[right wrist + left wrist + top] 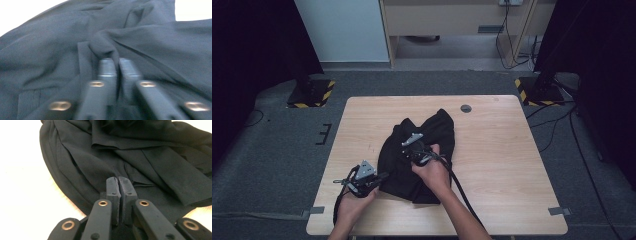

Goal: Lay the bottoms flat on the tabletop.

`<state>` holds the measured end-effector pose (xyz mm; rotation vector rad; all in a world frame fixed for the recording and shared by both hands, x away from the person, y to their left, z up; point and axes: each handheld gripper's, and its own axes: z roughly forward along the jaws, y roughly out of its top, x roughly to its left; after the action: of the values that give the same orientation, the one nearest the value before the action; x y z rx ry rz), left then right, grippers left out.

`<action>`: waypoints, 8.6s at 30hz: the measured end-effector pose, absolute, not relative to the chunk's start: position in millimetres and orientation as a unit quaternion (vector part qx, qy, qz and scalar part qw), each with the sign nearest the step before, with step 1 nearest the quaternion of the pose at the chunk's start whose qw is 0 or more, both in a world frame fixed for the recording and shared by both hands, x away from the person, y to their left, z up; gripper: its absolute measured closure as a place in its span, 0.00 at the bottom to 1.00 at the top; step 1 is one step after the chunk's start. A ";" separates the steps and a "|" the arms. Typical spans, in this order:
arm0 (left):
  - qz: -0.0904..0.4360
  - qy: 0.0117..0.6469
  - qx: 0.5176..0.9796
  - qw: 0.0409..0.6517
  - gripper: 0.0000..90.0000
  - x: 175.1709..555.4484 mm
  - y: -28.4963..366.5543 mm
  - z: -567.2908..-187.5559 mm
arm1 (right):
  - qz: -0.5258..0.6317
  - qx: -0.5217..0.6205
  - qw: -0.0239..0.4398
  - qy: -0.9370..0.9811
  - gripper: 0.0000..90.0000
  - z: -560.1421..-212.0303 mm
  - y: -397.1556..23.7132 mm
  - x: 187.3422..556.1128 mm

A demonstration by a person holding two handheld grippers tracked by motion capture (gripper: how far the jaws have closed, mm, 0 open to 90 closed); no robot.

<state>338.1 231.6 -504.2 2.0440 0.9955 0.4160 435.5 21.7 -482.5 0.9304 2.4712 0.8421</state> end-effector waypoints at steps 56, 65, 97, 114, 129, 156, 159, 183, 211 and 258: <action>0.191 0.422 0.816 0.347 0.70 348.7 235.4 -527.1 | 0.281 0.522 0.172 0.787 0.59 -488.5 -194.3 419.5; 0.204 0.438 0.803 0.350 0.99 350.4 240.5 -523.6 | 0.276 0.527 0.191 0.781 0.99 -499.8 -237.5 405.1; 0.214 0.431 0.798 0.362 0.86 346.0 245.2 -516.4 | 0.342 0.452 0.166 0.807 0.27 -475.2 -128.0 442.8; 0.209 0.431 0.796 0.371 0.86 343.9 247.9 -514.5 | 0.300 0.440 0.144 0.834 0.23 -518.6 -19.6 490.5; 0.236 0.437 0.785 0.370 0.86 343.4 255.1 -510.5 | 0.360 0.346 0.159 0.852 0.89 -465.5 -35.2 437.7; 0.256 0.435 0.793 0.342 0.78 342.5 255.9 -514.7 | 0.407 0.397 0.151 0.809 0.26 -435.1 -150.9 389.2; 0.258 0.432 0.795 0.339 0.77 341.8 254.0 -514.7 | 0.402 0.418 0.170 0.797 0.24 -425.7 -176.6 402.9; 0.250 0.423 0.803 0.337 0.68 372.0 251.5 -494.0 | 0.314 0.491 0.164 0.796 0.65 -518.7 -251.5 508.5; 0.201 0.424 0.829 0.305 0.55 514.1 230.6 -502.0 | 0.353 0.468 0.141 0.798 0.81 -527.8 -240.8 514.2; 0.177 0.448 0.822 0.305 0.67 504.3 217.0 -521.7 | 0.359 0.468 0.134 0.797 0.71 -527.8 -246.2 511.5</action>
<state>504.3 217.0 -521.7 2.1760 1.1861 0.4697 511.5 -246.2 -527.8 1.3559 2.3087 1.0392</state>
